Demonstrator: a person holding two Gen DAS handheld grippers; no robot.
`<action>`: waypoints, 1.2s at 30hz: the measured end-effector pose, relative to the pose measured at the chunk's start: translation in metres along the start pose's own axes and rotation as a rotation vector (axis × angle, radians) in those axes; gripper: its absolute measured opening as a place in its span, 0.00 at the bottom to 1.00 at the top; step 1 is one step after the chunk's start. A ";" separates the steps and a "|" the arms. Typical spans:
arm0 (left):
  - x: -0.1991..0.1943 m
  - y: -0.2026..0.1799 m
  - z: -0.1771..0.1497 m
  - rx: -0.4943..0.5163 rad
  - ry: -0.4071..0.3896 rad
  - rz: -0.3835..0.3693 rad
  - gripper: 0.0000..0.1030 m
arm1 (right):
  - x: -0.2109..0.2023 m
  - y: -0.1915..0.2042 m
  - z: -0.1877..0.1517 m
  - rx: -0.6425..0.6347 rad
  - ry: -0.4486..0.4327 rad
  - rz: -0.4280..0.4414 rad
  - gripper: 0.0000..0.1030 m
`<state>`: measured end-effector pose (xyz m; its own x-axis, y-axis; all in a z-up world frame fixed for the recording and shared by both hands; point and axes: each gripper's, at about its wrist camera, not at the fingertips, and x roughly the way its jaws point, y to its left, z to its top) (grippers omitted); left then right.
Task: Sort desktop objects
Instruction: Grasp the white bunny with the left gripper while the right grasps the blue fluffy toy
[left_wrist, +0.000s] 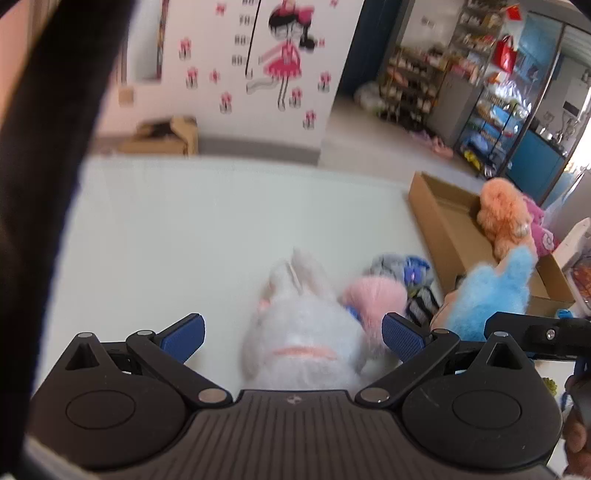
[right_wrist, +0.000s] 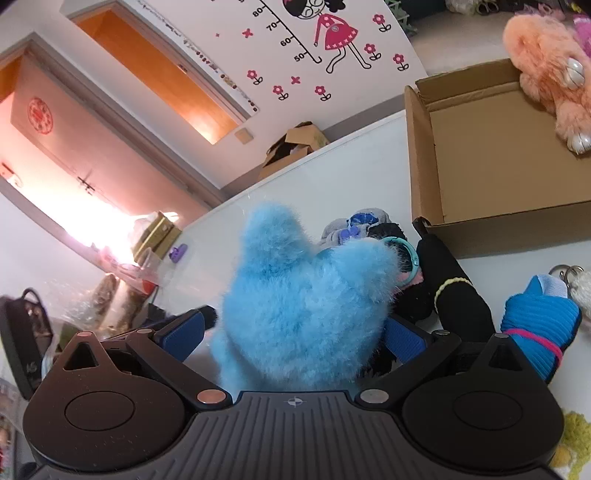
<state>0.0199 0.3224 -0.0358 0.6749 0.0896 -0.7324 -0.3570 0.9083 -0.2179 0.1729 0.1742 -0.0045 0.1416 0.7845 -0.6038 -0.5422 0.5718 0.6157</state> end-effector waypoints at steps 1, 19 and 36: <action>0.004 0.001 0.000 -0.007 0.022 -0.003 0.99 | 0.002 0.001 0.000 -0.004 0.000 -0.001 1.00; 0.006 0.044 -0.020 -0.198 0.140 -0.112 0.74 | 0.015 0.011 -0.009 -0.101 -0.050 -0.083 0.76; -0.020 0.052 -0.025 -0.195 0.074 -0.074 0.70 | -0.031 -0.007 -0.010 -0.065 -0.117 -0.023 0.75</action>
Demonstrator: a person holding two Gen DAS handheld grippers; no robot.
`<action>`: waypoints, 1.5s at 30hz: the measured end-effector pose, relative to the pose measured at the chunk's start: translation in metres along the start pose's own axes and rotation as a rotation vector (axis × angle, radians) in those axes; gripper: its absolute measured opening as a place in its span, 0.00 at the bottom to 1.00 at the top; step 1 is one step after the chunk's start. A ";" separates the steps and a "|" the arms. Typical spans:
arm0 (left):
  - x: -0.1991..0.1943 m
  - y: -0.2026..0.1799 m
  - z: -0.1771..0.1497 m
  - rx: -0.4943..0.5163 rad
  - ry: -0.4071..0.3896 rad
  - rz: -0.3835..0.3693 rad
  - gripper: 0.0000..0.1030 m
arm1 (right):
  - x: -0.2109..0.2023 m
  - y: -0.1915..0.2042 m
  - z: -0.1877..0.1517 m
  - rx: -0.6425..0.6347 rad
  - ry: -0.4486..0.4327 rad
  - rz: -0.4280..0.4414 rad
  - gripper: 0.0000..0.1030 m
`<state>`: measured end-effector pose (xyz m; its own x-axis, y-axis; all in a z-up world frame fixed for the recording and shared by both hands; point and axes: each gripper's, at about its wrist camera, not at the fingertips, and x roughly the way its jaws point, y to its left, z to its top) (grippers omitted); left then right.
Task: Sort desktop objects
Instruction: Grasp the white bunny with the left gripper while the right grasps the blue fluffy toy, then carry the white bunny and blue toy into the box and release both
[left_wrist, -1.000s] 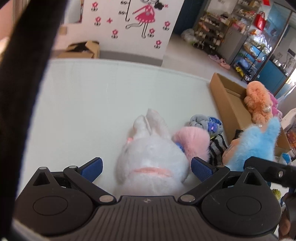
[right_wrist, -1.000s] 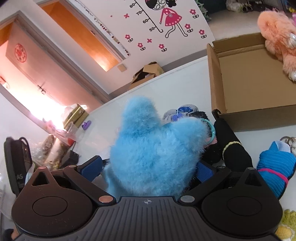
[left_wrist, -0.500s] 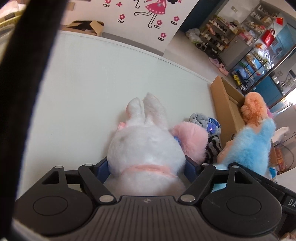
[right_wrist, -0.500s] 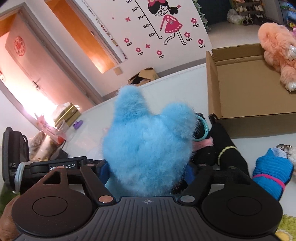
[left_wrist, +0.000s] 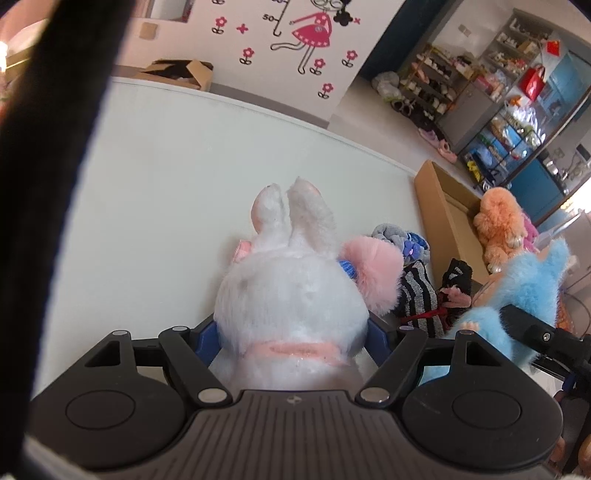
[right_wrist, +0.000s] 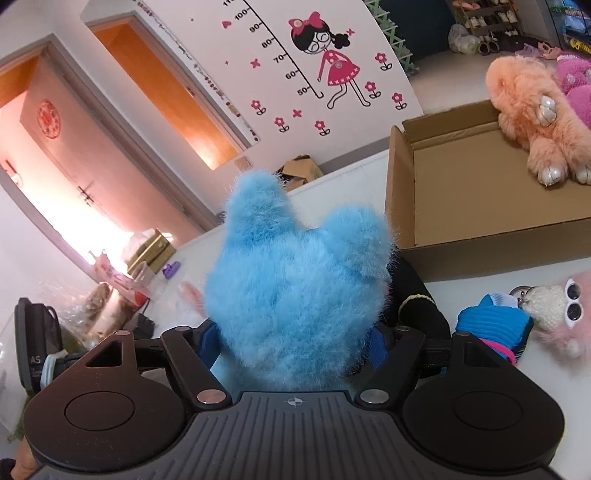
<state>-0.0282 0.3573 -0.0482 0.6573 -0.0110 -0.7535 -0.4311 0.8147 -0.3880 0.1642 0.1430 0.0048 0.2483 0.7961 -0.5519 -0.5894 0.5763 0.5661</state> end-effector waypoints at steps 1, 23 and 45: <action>0.000 0.000 0.000 -0.001 -0.003 0.007 0.70 | -0.001 0.000 0.000 0.001 -0.004 0.001 0.75; -0.017 -0.031 -0.003 -0.063 -0.073 -0.002 0.65 | -0.031 0.005 0.006 -0.009 -0.070 0.047 0.73; 0.014 -0.197 0.051 0.126 -0.148 -0.176 0.65 | -0.133 -0.047 0.087 -0.035 -0.269 -0.035 0.73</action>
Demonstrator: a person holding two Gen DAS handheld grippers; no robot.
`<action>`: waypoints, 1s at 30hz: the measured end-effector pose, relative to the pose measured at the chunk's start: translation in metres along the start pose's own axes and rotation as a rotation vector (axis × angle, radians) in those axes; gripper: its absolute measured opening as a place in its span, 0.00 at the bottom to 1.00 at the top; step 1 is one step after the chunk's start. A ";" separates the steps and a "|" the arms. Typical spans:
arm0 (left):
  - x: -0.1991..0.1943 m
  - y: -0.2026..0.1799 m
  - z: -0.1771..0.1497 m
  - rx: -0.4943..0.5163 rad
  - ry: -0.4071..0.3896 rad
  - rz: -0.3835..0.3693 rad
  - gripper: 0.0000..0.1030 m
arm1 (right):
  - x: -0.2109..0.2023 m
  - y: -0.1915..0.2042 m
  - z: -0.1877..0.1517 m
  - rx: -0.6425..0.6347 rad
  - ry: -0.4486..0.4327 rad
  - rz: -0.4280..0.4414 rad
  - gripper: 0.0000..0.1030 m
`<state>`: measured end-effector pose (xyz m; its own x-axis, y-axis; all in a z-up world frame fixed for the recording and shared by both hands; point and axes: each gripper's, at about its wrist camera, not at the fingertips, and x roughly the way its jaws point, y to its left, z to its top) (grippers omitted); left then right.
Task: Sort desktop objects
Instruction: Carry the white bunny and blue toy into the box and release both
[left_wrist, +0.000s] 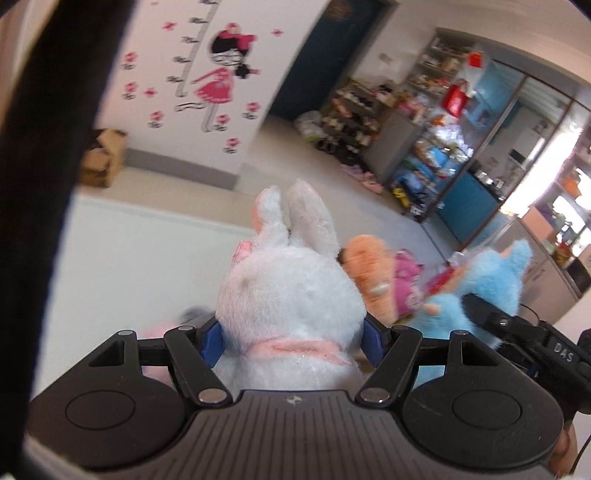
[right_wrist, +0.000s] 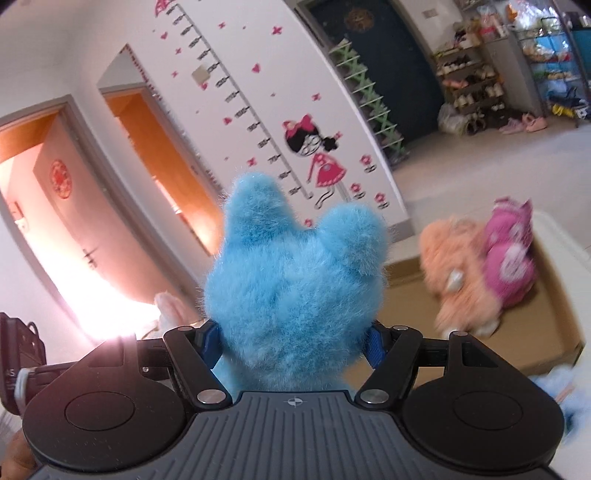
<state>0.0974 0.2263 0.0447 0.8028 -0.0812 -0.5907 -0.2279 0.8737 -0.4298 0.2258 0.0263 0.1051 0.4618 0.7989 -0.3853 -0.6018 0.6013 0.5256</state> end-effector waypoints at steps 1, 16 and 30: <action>0.011 -0.006 0.005 0.007 0.001 -0.011 0.65 | 0.004 -0.003 0.007 -0.005 -0.002 -0.012 0.73; 0.174 -0.001 0.043 -0.086 0.068 -0.053 0.66 | 0.104 -0.059 0.058 -0.164 0.104 -0.167 0.73; 0.173 0.003 0.041 -0.011 0.027 -0.022 0.70 | 0.159 -0.056 0.062 -0.280 0.184 -0.173 0.74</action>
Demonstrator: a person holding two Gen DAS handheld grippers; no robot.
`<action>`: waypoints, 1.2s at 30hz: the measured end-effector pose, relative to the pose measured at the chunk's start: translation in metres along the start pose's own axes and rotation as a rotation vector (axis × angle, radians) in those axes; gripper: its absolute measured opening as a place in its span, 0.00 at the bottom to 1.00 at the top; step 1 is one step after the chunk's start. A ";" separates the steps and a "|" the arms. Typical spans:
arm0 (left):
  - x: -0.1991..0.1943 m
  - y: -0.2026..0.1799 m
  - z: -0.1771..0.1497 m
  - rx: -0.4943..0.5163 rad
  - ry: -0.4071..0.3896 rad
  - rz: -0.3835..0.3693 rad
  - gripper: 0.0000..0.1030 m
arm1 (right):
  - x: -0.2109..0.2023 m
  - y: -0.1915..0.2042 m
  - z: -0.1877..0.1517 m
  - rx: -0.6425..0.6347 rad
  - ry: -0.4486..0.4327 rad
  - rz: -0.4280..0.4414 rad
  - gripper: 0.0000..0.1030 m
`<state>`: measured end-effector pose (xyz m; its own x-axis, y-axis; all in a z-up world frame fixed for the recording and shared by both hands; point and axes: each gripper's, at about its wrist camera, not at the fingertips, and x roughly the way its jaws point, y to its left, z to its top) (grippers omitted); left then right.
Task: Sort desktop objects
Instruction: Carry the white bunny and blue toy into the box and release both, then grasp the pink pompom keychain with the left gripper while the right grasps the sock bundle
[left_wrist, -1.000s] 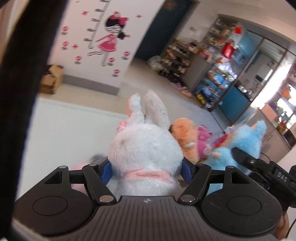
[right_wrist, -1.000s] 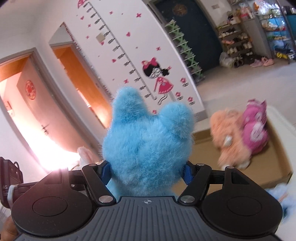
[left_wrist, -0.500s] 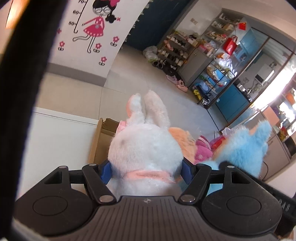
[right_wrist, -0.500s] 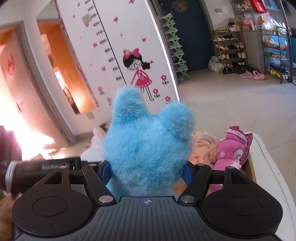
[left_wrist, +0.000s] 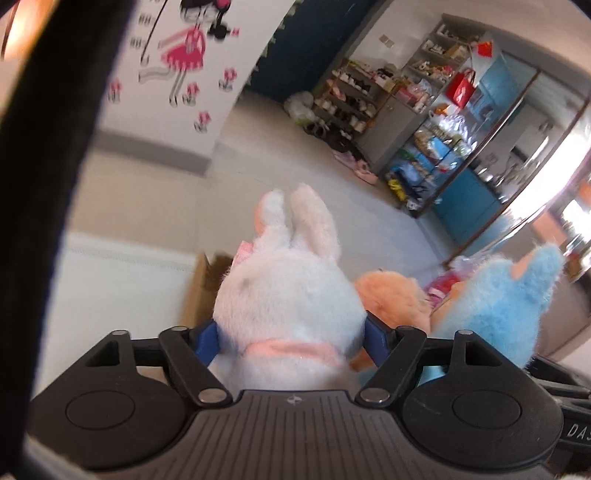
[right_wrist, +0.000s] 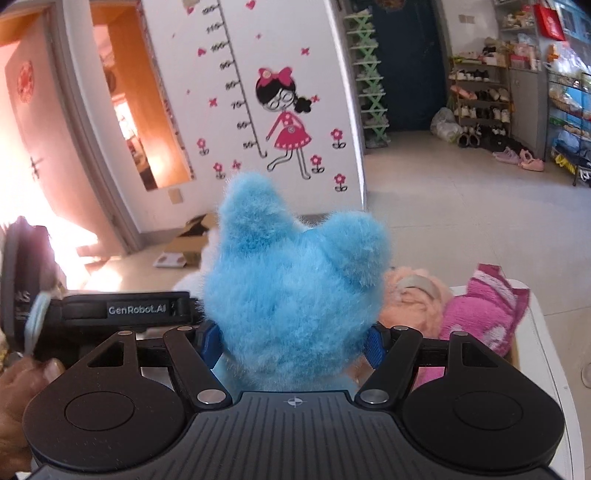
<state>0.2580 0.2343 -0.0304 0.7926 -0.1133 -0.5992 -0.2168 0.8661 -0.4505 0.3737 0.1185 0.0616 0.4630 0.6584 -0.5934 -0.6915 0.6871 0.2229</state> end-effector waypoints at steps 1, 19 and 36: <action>0.001 -0.003 0.001 0.010 -0.001 0.004 0.74 | 0.006 0.003 0.001 -0.016 0.014 -0.005 0.74; -0.109 0.027 -0.021 -0.049 -0.093 0.038 0.87 | -0.071 -0.010 0.011 0.053 -0.120 0.029 0.84; -0.215 0.023 -0.115 0.056 -0.042 0.132 0.99 | -0.213 -0.058 -0.133 0.211 -0.128 0.086 0.94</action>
<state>0.0173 0.2230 0.0121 0.7826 0.0228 -0.6222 -0.2898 0.8978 -0.3315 0.2413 -0.1018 0.0720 0.4832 0.7413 -0.4657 -0.6064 0.6671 0.4328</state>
